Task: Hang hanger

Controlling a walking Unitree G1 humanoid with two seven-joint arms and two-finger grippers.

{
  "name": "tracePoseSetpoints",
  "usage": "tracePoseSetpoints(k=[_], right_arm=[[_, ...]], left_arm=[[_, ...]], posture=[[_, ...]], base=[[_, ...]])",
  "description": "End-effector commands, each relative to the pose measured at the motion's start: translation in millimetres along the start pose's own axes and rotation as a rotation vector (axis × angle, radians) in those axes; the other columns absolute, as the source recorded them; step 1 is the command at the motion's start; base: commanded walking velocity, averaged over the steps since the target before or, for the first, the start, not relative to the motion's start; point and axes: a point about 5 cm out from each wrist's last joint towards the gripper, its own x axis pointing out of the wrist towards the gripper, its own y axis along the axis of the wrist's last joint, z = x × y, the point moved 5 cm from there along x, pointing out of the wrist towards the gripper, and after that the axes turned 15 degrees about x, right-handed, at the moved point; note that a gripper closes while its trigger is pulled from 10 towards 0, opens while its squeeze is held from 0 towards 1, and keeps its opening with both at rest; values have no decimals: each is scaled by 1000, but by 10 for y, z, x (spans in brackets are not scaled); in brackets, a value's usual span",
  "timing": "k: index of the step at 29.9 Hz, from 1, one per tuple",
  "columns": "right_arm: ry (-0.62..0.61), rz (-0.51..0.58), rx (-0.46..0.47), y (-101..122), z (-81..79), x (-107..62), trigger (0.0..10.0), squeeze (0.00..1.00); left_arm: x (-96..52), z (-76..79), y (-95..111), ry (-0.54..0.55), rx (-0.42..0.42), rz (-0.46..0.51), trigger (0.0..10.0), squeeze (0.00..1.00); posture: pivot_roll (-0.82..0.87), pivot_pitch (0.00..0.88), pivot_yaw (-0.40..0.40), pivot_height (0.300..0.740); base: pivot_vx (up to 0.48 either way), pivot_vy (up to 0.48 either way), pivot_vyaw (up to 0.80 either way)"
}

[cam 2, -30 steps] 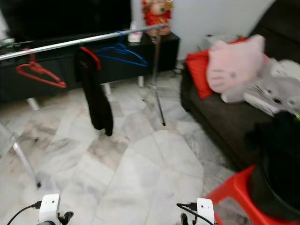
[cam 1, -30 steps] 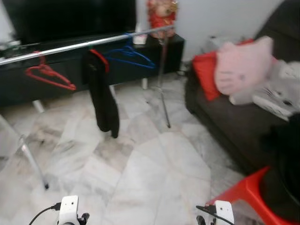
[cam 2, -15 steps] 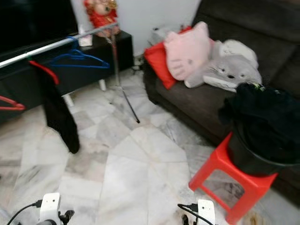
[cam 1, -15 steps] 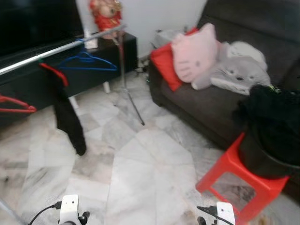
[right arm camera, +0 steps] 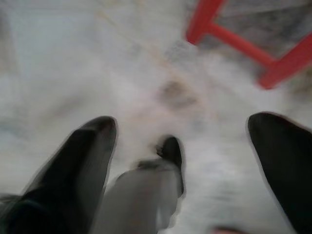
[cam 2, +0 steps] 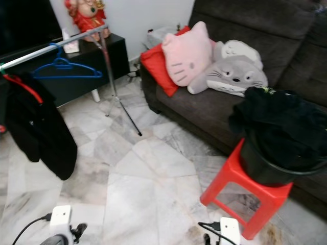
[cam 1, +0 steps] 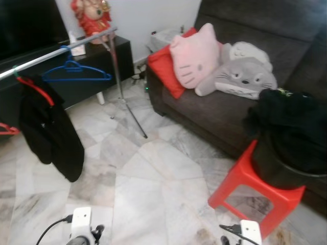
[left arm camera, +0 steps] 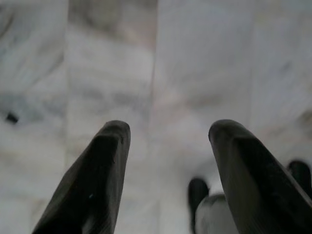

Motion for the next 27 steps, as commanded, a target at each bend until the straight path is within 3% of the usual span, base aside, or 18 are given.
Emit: tracePoseSetpoints(k=[1,27], right_arm=[[-19,-14,-1,-53,90,-24,10000,0],[-26,-6,16,-49,93,-25,10000,0]], left_arm=[[28,44,124,-12,2,23,10000,0],[27,39,141,-18,-12,37,10000,0]], posture=[[-67,0,57,740],[-58,0,52,740]], base=[[0,0,-656],[0,0,-656]])
